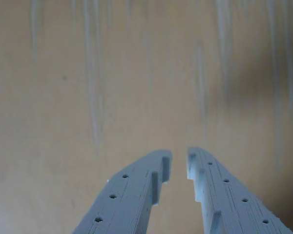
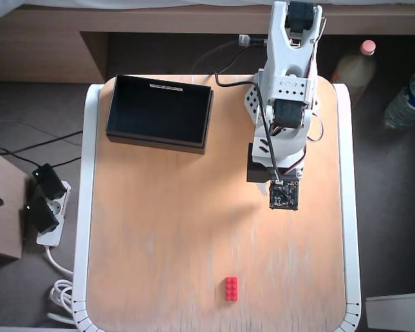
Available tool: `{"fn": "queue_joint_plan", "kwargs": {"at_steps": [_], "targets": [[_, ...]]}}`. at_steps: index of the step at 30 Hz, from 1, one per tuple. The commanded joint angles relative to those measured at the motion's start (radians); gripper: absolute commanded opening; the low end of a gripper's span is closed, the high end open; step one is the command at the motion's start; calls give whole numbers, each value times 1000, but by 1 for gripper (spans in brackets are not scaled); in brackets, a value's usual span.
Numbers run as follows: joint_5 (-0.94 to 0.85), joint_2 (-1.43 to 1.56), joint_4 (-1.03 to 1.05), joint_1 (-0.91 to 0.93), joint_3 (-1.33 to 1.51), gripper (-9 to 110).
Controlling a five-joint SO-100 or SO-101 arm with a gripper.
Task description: Grasp a lego block and put it in the bin.
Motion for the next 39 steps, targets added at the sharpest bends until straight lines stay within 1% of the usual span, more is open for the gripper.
{"fn": "queue_joint_plan", "kwargs": {"at_steps": [1,6,19,22,28,35,36,39], "targets": [[25,-126,-35,8,-247,0],[60,-313,-35,38,-394,1],[80,-793,-37,141,-841,2],[81,-884,-66,156,-910,3],[49,-1045,-140,176,-1015,10],[71,-1141,-221,178,-1023,17],[74,-1152,-245,176,-1023,21],[81,-1178,-330,176,-1023,27]]}}
